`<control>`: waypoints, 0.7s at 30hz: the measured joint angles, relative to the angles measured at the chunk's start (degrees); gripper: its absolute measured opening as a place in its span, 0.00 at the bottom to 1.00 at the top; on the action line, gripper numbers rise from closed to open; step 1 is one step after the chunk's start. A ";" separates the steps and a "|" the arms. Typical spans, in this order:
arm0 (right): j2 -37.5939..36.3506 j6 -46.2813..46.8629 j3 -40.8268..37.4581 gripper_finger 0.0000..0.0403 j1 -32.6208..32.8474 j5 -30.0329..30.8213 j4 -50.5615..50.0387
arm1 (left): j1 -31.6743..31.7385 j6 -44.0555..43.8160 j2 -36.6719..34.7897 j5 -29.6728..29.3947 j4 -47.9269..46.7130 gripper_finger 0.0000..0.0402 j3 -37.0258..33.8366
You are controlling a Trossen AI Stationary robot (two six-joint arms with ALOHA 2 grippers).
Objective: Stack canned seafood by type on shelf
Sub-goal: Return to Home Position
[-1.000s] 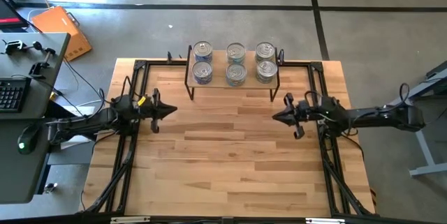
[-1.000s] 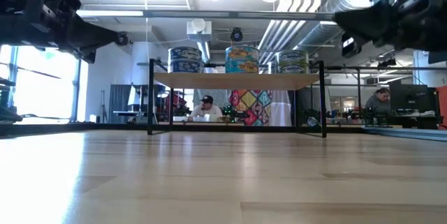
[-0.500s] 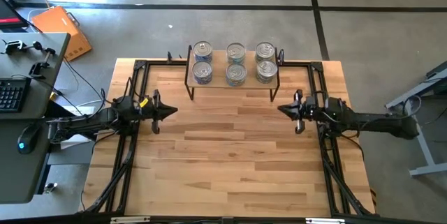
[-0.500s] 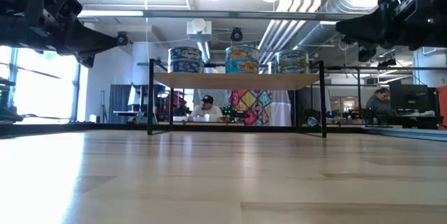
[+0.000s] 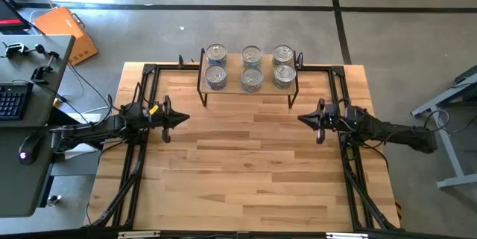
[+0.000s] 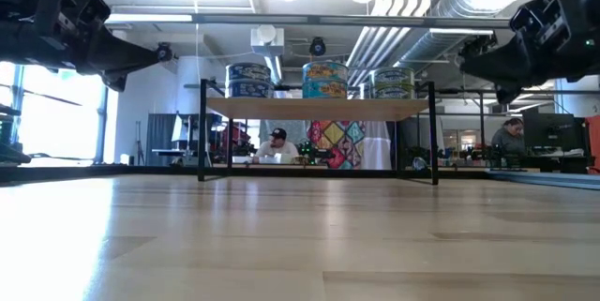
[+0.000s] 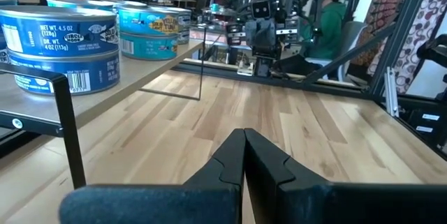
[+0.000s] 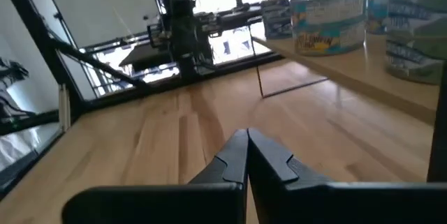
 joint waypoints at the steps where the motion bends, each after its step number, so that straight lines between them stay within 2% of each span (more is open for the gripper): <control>1: 0.42 -0.09 0.02 0.00 -0.01 0.02 -0.04 | 0.02 -0.12 0.00 -0.02 0.00 0.00 0.00; 16: 1.95 0.07 0.04 0.00 -0.02 -0.09 -0.13 | 0.02 0.34 0.00 -0.09 0.08 0.00 0.00; 21: -0.47 0.07 0.07 0.00 2.53 0.26 -0.15 | -5.14 0.32 -1.68 -2.74 0.04 0.00 -0.02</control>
